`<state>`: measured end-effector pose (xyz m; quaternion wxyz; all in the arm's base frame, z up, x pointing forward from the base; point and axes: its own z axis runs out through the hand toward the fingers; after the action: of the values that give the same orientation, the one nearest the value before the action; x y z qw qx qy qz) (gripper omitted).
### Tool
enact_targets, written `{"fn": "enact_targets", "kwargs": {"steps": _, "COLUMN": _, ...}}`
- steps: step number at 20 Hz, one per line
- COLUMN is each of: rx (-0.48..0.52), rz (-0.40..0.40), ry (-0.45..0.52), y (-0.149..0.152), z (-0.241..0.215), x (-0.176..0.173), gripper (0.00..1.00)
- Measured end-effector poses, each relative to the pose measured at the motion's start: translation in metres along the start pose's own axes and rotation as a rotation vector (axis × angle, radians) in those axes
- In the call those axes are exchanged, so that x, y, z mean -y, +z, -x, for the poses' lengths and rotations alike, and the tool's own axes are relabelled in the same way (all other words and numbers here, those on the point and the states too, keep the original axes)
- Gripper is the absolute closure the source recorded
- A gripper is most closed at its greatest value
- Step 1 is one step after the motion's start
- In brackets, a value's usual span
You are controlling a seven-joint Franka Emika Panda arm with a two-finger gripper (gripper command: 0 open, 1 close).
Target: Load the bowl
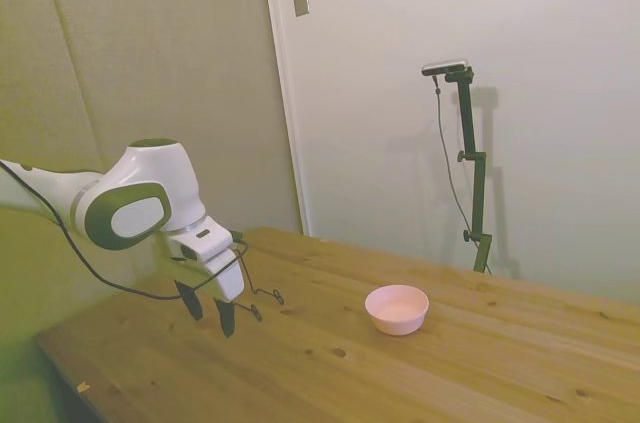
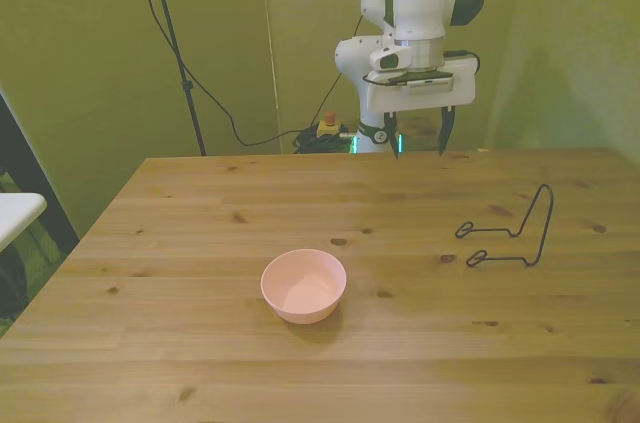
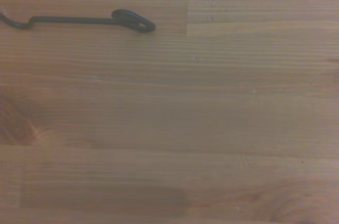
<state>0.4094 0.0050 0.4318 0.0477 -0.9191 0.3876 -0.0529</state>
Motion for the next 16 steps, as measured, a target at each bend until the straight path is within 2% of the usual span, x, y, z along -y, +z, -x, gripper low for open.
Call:
{"fn": "enact_targets", "kwargs": {"steps": 3, "rx": -0.006, "rz": 0.000, "ry": -0.002, "y": -0.002, "z": -0.002, "x": 0.001, "gripper": 0.00}}
{"fn": "enact_targets", "kwargs": {"steps": 9, "rx": -0.125, "rz": -0.011, "ry": 0.036, "y": -0.062, "z": -0.068, "x": 0.012, "gripper": 0.00}}
{"fn": "enact_targets", "kwargs": {"steps": 11, "rx": -0.140, "rz": -0.004, "ry": 0.051, "y": -0.066, "z": -0.093, "x": 0.016, "gripper": 0.00}}
{"fn": "enact_targets", "kwargs": {"steps": 16, "rx": -0.189, "rz": 0.005, "ry": 0.106, "y": -0.054, "z": -0.153, "x": 0.032, "gripper": 0.00}}
